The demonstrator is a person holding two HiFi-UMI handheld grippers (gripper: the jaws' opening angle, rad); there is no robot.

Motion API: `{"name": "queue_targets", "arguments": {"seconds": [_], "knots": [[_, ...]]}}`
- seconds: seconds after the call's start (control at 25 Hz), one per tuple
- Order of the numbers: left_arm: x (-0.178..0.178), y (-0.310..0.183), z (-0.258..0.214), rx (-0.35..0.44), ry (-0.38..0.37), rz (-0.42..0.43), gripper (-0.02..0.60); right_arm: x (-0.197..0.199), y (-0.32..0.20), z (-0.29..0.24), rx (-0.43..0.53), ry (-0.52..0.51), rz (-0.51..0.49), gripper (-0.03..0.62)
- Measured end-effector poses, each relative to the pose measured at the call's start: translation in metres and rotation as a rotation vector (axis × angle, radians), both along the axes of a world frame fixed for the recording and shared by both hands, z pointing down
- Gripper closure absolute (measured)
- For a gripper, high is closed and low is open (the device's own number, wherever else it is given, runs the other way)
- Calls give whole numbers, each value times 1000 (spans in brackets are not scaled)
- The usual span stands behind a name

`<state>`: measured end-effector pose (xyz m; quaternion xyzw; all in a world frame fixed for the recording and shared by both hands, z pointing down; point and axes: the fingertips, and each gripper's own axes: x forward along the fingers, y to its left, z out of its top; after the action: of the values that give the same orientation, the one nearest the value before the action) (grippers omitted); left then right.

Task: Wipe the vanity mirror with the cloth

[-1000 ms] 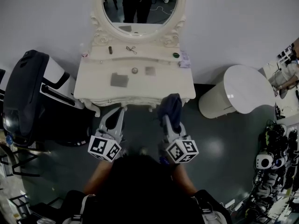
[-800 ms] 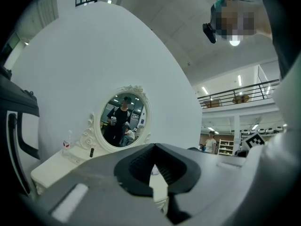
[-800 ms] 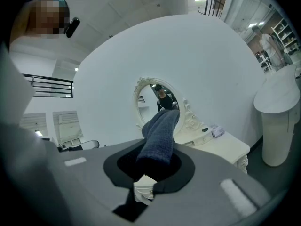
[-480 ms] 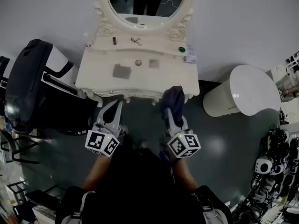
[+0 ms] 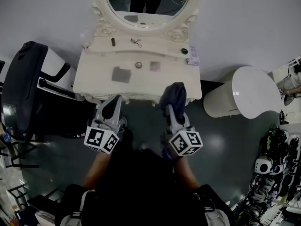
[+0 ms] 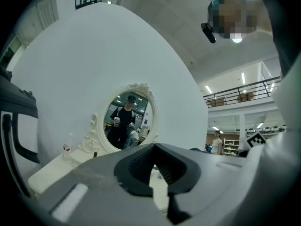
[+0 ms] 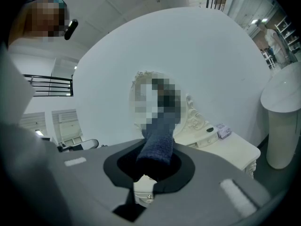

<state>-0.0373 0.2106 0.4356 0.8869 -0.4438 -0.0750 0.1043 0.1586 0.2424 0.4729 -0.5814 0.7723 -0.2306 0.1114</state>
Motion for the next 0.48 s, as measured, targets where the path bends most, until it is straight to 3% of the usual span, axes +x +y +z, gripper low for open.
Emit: {"name": "queue_targets", "arguments": {"seconds": [0.48], "knots": [[-12,-105,-9,1,30,62,583,-19,-99,-6,-3,20,47,548]]}}
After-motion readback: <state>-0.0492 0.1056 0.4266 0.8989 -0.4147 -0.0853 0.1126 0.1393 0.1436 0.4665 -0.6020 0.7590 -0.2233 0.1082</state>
